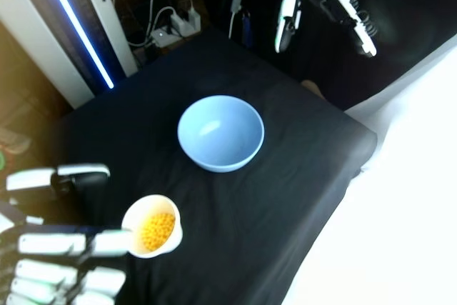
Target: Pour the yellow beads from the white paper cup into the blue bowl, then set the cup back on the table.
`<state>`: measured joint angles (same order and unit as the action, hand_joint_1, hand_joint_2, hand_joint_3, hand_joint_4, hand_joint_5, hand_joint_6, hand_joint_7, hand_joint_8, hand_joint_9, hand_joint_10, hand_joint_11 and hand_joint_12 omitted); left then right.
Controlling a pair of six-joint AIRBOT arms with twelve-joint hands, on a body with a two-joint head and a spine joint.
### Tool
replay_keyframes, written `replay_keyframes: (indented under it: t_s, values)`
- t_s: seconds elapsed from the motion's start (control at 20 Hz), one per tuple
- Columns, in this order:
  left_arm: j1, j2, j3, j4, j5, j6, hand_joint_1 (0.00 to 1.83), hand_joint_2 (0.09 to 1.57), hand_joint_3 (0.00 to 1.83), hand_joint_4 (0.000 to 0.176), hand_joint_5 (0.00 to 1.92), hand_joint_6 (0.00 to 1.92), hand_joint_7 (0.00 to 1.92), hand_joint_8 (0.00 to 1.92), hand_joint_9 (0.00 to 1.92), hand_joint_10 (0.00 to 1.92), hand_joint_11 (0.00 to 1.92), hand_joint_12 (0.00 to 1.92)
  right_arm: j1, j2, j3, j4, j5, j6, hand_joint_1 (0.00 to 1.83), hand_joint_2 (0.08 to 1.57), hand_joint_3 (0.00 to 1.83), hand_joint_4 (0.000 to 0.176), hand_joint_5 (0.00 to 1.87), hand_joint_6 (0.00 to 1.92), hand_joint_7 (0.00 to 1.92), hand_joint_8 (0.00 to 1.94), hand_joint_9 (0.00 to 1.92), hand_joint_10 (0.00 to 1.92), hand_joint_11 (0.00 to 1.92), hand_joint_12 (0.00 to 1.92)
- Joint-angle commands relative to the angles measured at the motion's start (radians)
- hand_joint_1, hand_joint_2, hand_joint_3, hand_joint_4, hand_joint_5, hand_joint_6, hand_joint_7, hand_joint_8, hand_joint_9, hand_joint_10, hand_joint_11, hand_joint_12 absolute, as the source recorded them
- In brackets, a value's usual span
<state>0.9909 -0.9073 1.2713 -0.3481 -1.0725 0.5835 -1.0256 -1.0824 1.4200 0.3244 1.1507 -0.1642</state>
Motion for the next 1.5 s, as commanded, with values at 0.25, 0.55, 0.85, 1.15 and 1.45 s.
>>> replay_keyframes:
  t_s: [0.25,0.55,0.85,1.15,1.45]
  values:
    - [-0.010,-0.021,0.018,-0.010,-0.119,-0.017,0.48,0.88,0.01,0.047,0.00,0.00,0.19,0.01,0.05,0.01,0.02,0.01,-0.017,-0.026,0.025,0.052,0.121,0.038,0.78,0.66,0.02,0.090,0.00,0.00,0.00,0.00,0.00,0.00,0.00,0.00]
    - [-0.011,-0.029,0.021,-0.004,-0.108,-0.018,0.54,0.90,0.01,0.068,0.01,0.00,0.22,0.02,0.05,0.01,0.00,0.00,-0.023,-0.070,0.080,0.079,0.041,0.066,0.74,0.65,0.00,0.088,0.00,0.00,0.00,0.00,0.00,0.00,0.00,0.00]
    - [-0.011,-0.045,0.031,0.004,-0.101,-0.027,0.51,0.89,0.01,0.068,0.01,0.00,0.25,0.01,0.09,0.01,0.03,0.01,-0.023,-0.125,0.135,0.115,-0.008,0.092,0.69,0.63,0.00,0.065,0.00,0.00,0.00,0.00,0.00,0.00,0.00,0.00]
    - [-0.011,-0.044,0.040,0.005,-0.106,-0.043,0.52,0.89,0.00,0.054,0.00,0.00,0.18,0.00,0.06,0.00,0.04,0.02,-0.023,-0.165,0.149,0.159,-0.012,0.093,0.70,0.68,0.02,0.085,0.00,0.00,0.00,0.00,0.00,0.00,0.00,0.00]
    - [-0.011,-0.049,0.040,0.008,-0.103,-0.043,0.54,0.88,0.00,0.039,0.00,0.00,0.20,0.01,0.07,0.00,0.07,0.04,-0.023,-0.235,0.218,0.180,-0.044,0.165,0.69,0.75,0.00,0.062,0.00,0.00,0.00,0.00,0.00,0.00,0.00,0.00]
